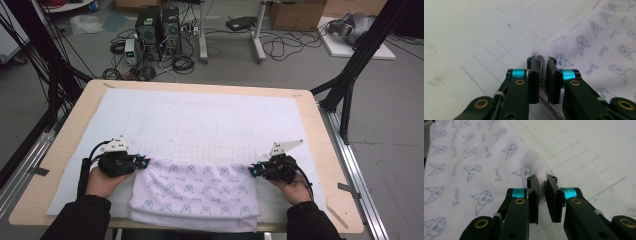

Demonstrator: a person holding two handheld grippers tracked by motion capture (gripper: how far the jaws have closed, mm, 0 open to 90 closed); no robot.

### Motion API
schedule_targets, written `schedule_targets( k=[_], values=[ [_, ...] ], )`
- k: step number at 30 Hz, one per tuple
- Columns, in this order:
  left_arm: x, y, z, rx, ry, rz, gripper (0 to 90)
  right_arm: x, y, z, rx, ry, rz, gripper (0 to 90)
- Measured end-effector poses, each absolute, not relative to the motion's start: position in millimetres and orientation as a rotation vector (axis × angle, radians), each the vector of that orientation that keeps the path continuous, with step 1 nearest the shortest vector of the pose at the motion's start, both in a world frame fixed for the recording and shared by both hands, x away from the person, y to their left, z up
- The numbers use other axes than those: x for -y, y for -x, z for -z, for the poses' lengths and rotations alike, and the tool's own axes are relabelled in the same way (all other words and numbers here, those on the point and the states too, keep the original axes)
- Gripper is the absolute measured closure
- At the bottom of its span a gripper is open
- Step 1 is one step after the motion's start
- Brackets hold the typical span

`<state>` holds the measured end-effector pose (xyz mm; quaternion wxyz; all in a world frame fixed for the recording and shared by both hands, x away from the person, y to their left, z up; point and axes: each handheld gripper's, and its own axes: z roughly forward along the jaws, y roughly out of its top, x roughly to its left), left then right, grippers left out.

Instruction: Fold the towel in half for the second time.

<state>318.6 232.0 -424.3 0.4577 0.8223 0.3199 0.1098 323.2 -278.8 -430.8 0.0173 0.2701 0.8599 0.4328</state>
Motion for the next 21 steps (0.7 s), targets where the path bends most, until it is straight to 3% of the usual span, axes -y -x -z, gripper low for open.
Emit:
schedule_targets(
  k=[4,11,13,14,15,17,21],
  values=[
    [-229.2,-342.0,402.2,-0.831,-1.97,-0.413,82.0,276.5,-343.4,409.2,-2.595,-0.835,-1.323,81.5],
    [-227.2,-401.9,366.2,-0.888,-1.874,-0.531,82.1,276.3,-402.3,373.0,-2.471,-0.888,-1.33,81.5],
    [-222.2,-418.0,359.0,-0.926,-1.87,-0.624,76.6,274.6,-421.2,363.1,-2.426,-0.916,-1.302,73.8],
    [-220.1,-423.8,357.9,-0.983,-1.869,-0.686,61.5,274.8,-429.7,360.6,-2.38,-0.958,-1.285,59.8],
    [-221.6,-427.7,358.6,-1.017,-1.867,-0.687,47.9,276.4,-437.3,359.8,-2.353,-1.01,-1.279,56.7],
    [-227.6,-429.5,363.3,-1.028,-1.865,-0.622,53.0,279.6,-442.7,362.7,-2.341,-1.055,-1.29,54.3],
    [-232.8,-417.2,377.1,-0.987,-1.9,-0.545,53.3,275.2,-433.5,374.2,-2.414,-1.004,-1.262,54.6]
  ],
)
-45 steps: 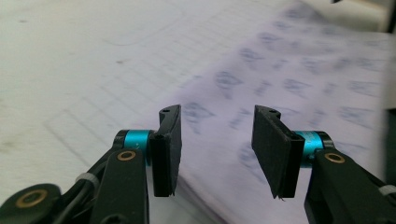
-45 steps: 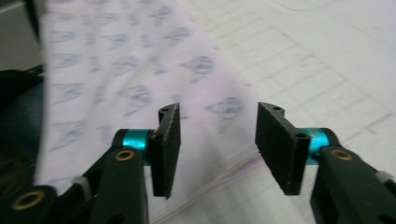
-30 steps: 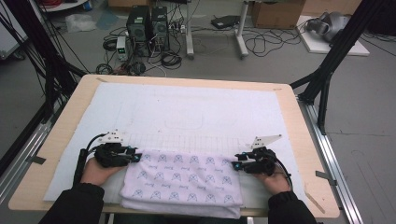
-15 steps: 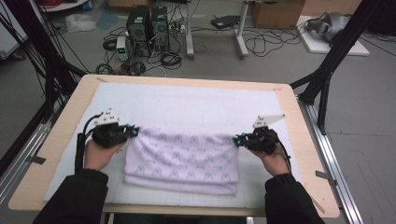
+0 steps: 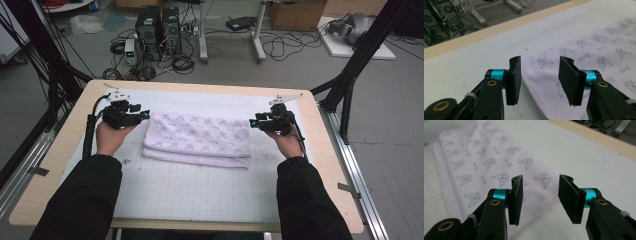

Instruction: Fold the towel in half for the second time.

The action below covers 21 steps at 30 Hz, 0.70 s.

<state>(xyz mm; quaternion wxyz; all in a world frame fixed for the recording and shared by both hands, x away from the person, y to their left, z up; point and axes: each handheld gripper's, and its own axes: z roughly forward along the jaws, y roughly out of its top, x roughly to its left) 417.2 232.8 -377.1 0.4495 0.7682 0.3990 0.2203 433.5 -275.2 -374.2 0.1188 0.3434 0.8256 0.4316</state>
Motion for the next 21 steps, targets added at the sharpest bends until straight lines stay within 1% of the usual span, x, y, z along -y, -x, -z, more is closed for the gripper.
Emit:
schedule_targets(
  k=[2,3,5,7,8,12,16,18,21],
  values=[
    [-232.9,-409.2,384.9,-0.946,-1.927,-0.478,54.8,273.4,-426.8,377.6,-2.434,-0.992,-1.287,55.9],
    [-232.3,-403.1,388.7,-0.926,-1.942,-0.47,55.2,271.9,-422.1,379.1,-2.447,-0.976,-1.287,56.0],
    [-231.3,-391.6,397.6,-0.88,-1.955,-0.44,61.0,268.3,-412.2,383.0,-2.476,-0.946,-1.286,57.3],
    [-229.5,-383.1,404.9,-0.834,-2.0,-0.409,63.1,265.0,-404.9,386.7,-2.494,-0.927,-1.282,59.1],
    [-229.2,-379.8,408.0,-0.815,-2.008,-0.388,66.0,263.3,-399.5,389.4,-2.51,-0.923,-1.292,60.6],
    [-229.1,-370.7,416.9,-0.787,-2.031,-0.341,67.8,261.1,-388.8,399.8,-2.547,-0.897,-1.299,62.1],
    [-232.0,-371.9,424.8,-0.783,-2.041,-0.289,74.1,265.0,-384.9,411.2,-2.562,-0.929,-1.319,61.9],
    [-231.5,-373.8,428.2,-0.794,-2.057,-0.291,74.0,266.4,-385.2,417.4,-2.583,-0.945,-1.313,61.5],
    [-231.1,-375.7,431.2,-0.822,-2.063,-0.312,68.9,264.2,-385.0,419.5,-2.602,-0.929,-1.307,61.1]
  ],
)
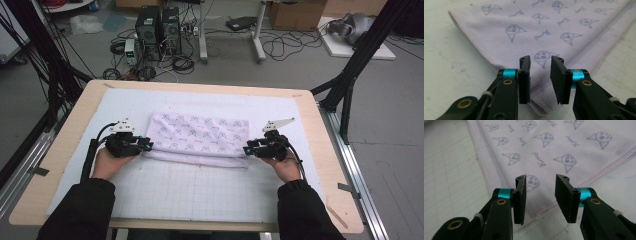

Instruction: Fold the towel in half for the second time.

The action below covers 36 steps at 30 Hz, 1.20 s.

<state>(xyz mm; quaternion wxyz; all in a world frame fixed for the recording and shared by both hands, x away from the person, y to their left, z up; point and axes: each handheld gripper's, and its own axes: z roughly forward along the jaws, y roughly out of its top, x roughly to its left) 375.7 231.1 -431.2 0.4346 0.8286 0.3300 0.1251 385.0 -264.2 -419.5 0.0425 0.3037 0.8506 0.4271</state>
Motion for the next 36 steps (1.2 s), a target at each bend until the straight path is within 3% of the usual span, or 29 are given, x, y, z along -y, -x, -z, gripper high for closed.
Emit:
schedule_targets(
  k=[18,32,36],
  values=[
    [-229.6,-378.7,440.9,-0.85,-2.101,-0.297,66.3,253.2,-375.9,422.0,-2.646,-0.896,-1.219,60.0],
    [-227.3,-378.6,441.3,-0.844,-2.109,-0.312,63.4,261.6,-361.1,421.8,-2.563,-0.886,-1.248,54.3],
    [-223.4,-377.3,441.5,-0.85,-2.122,-0.346,65.0,255.3,-368.1,429.1,-2.577,-0.864,-1.238,58.7]
  ],
)
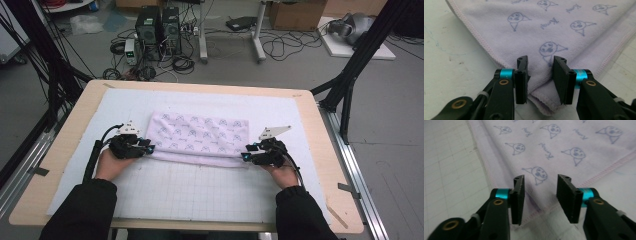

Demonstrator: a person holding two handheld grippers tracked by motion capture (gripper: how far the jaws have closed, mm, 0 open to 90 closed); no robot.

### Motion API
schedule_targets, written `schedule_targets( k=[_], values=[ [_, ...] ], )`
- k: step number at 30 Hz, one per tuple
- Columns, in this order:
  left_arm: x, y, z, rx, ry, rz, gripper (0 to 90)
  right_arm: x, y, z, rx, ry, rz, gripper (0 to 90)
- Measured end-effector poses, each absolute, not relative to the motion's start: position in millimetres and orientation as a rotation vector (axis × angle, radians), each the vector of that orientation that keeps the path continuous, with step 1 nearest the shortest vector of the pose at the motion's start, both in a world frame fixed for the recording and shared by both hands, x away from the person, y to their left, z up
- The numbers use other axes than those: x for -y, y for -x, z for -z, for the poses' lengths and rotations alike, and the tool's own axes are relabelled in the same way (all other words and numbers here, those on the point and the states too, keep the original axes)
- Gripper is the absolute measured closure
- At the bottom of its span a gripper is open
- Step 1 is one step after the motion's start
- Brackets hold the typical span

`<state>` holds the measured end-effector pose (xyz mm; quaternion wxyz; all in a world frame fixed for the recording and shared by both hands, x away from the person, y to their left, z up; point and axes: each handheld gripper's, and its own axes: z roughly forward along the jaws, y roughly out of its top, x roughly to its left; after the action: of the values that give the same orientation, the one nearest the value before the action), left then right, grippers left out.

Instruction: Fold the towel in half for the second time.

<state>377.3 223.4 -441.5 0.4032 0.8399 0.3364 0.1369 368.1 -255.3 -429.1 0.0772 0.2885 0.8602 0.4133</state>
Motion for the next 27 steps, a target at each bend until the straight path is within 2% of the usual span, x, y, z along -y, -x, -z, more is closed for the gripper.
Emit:
schedule_targets(
  k=[2,6,8,18,24,27],
  values=[
    [-222.3,-376.7,441.3,-0.839,-2.14,-0.375,69.3,252.7,-372.2,434.8,-2.611,-0.858,-1.243,65.7],
    [-222.1,-375.7,440.3,-0.843,-2.142,-0.378,83.4,249.7,-375.7,439.9,-2.64,-0.837,-1.247,83.9],
    [-222.7,-375.5,439.4,-0.85,-2.135,-0.373,85.6,250.6,-376.8,439.2,-2.64,-0.831,-1.264,86.3],
    [-233.5,-361.9,418.6,-0.835,-2.036,-0.395,86.5,264.8,-369.4,419.3,-2.567,-0.811,-1.375,87.3],
    [-234.5,-347.5,417.5,-0.807,-2.066,-0.359,86.1,263.1,-356.1,411.6,-2.596,-0.768,-1.353,87.2],
    [-237.0,-343.4,427.1,-0.822,-2.069,-0.333,72.9,261.7,-353.2,415.5,-2.639,-0.77,-1.35,79.6]
  ],
)
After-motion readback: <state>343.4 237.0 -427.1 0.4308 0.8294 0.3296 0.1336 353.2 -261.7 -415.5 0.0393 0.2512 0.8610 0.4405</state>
